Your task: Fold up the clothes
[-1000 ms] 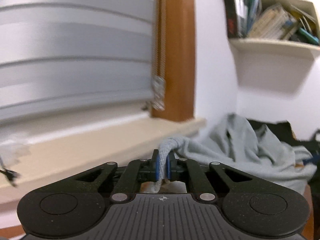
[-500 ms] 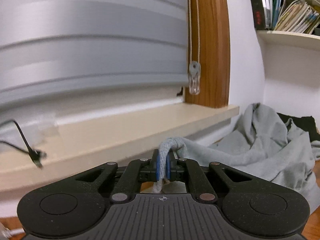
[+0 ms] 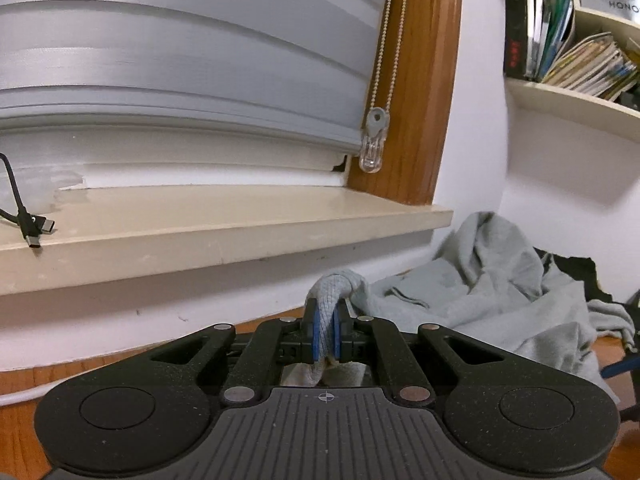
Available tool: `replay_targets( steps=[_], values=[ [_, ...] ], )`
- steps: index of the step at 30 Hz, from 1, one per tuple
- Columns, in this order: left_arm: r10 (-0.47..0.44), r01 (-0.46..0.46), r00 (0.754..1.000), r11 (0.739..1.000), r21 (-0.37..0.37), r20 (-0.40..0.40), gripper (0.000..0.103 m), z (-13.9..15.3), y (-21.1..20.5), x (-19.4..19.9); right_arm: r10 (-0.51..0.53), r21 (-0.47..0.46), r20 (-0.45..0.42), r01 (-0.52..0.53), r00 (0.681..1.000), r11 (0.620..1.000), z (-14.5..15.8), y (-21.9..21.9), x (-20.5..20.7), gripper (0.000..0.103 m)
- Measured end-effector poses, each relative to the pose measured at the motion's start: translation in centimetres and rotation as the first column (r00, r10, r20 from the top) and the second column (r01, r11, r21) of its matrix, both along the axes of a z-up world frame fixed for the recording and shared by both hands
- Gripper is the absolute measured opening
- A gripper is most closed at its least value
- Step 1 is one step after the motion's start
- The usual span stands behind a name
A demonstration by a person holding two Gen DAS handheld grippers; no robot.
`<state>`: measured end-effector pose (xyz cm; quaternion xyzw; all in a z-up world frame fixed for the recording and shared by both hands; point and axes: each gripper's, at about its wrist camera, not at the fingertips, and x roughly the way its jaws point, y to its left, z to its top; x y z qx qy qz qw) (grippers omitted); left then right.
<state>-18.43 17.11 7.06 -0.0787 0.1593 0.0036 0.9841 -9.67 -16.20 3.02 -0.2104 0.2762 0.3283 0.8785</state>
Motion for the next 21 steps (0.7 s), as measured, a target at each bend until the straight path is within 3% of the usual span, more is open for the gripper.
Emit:
replay_targets(
  steps=[1, 5, 9, 17, 18, 21],
  values=[
    [-0.004, 0.004, 1.0, 1.0, 0.008, 0.001, 0.007, 0.0, -0.1, -0.1, -0.014, -0.011, 0.002, 0.014, 1.0, 1.0, -0.2, 0.1, 0.3, 0.057],
    [-0.022, 0.022, 0.999, 0.999, 0.024, 0.03, 0.007, 0.6, -0.5, -0.8, -0.053, -0.04, -0.021, 0.052, 0.998, 0.998, 0.0, -0.5, 1.5, 0.017],
    [-0.016, 0.014, 0.998, 1.0, 0.019, 0.063, 0.007, 1.3, -0.5, -1.5, -0.049, -0.072, 0.009, 0.05, 0.999, 0.996, 2.2, -1.6, 0.4, 0.012],
    [-0.009, 0.009, 0.995, 1.0, -0.001, 0.102, 0.007, 1.9, 0.1, -2.7, -0.002, -0.107, 0.067, 0.009, 0.998, 0.994, 8.2, -2.1, -2.9, 0.011],
    [-0.008, 0.008, 0.995, 1.0, -0.003, 0.103, 0.007, 1.9, 0.2, -2.9, 0.007, -0.11, 0.067, 0.001, 0.998, 0.994, 8.7, -2.1, -3.3, 0.002],
    [-0.002, 0.003, 0.995, 1.0, -0.017, 0.103, 0.007, 1.9, 0.9, -3.4, 0.04, -0.097, 0.051, -0.035, 0.998, 0.995, 10.0, -2.0, -4.5, 0.0]
  ],
)
